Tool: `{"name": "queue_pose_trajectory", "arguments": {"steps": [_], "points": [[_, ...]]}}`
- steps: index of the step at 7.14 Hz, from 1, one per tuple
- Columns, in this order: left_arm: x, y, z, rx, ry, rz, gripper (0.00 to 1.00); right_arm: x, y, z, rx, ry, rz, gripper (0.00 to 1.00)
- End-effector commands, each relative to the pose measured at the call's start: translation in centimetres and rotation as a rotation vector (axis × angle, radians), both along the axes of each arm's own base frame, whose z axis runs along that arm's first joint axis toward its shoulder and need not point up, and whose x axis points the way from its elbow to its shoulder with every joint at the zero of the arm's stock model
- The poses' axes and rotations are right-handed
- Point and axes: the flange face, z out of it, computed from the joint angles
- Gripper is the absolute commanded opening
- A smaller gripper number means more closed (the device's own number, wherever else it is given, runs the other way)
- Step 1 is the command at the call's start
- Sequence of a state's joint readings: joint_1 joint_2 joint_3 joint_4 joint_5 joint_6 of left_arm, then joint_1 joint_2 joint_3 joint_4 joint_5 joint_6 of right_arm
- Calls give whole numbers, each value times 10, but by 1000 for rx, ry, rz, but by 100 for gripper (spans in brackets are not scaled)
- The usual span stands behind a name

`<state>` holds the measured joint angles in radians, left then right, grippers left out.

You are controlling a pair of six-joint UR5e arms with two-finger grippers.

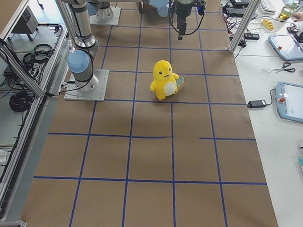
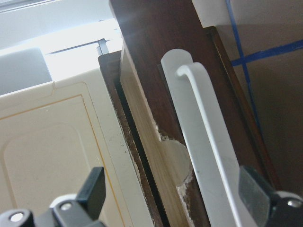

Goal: Pull drawer sideways
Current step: 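Pull the drawer handle away from the cabinet with the left gripper, then open the left gripper and release the drawer handle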

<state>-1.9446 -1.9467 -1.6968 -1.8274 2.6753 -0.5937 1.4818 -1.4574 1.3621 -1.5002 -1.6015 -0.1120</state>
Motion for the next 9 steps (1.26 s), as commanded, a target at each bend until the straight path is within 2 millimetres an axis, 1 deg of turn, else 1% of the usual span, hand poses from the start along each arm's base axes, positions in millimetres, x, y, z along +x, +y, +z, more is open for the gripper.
{"name": "queue_pose_trajectory", "arguments": {"steps": [1,2,3,4,5,6,7,8,9], "points": [[-17,4,100,-10,247,49,100,0,0,0,0,0,0,100],[-18,15,141,-4,362,53,100,0,0,0,0,0,0,100],[-17,31,170,10,458,46,100,0,0,0,0,0,0,100],[-8,43,189,32,552,55,100,0,0,0,0,0,0,100],[9,38,201,6,704,116,100,0,0,0,0,0,0,100],[21,30,207,-32,867,182,100,0,0,0,0,0,0,100],[30,27,216,-71,945,210,100,0,0,0,0,0,0,100],[34,20,222,-119,1100,263,100,0,0,0,0,0,0,100],[45,12,226,-153,1128,259,100,0,0,0,0,0,0,100]]}}
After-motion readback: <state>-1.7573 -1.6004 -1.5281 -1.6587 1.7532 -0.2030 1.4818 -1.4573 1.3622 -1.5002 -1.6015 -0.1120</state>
